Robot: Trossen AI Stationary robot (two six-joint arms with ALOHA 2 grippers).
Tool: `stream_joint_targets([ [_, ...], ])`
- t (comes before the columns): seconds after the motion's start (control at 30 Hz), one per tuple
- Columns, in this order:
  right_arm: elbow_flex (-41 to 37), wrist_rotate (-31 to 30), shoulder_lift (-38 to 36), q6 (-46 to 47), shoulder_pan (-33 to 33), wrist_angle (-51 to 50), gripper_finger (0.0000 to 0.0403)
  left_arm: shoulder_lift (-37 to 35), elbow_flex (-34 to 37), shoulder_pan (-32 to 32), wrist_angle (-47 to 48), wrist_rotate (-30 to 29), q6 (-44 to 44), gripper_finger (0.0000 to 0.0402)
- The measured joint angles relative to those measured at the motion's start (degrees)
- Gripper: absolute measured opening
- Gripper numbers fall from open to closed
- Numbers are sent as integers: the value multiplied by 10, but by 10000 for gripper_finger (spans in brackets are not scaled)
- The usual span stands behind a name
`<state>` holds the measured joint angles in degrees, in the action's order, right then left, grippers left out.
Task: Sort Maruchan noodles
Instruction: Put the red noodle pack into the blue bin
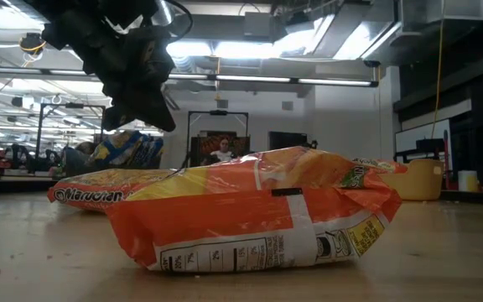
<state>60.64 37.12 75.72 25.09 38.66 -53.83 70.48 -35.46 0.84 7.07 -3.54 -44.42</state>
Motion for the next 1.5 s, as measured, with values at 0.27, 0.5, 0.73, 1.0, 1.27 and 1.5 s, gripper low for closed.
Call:
stream_joint_targets([
  [0.27,0,20,27,-56,0,-2,22,0,0,0,2,-3,0,0],
  [0.5,0,9,44,-88,0,4,23,0,0,0,4,-3,0,0],
  [0.73,0,1,49,-91,0,17,24,0,0,0,6,-10,0,0],
  [1.0,0,-20,49,-90,0,19,84,0,0,0,7,-13,0,0],
  [1.27,0,-34,49,-90,0,19,126,0,0,0,7,-17,0,0],
  [1.5,0,-25,49,-86,0,11,127,0,0,0,7,-18,1,0],
])
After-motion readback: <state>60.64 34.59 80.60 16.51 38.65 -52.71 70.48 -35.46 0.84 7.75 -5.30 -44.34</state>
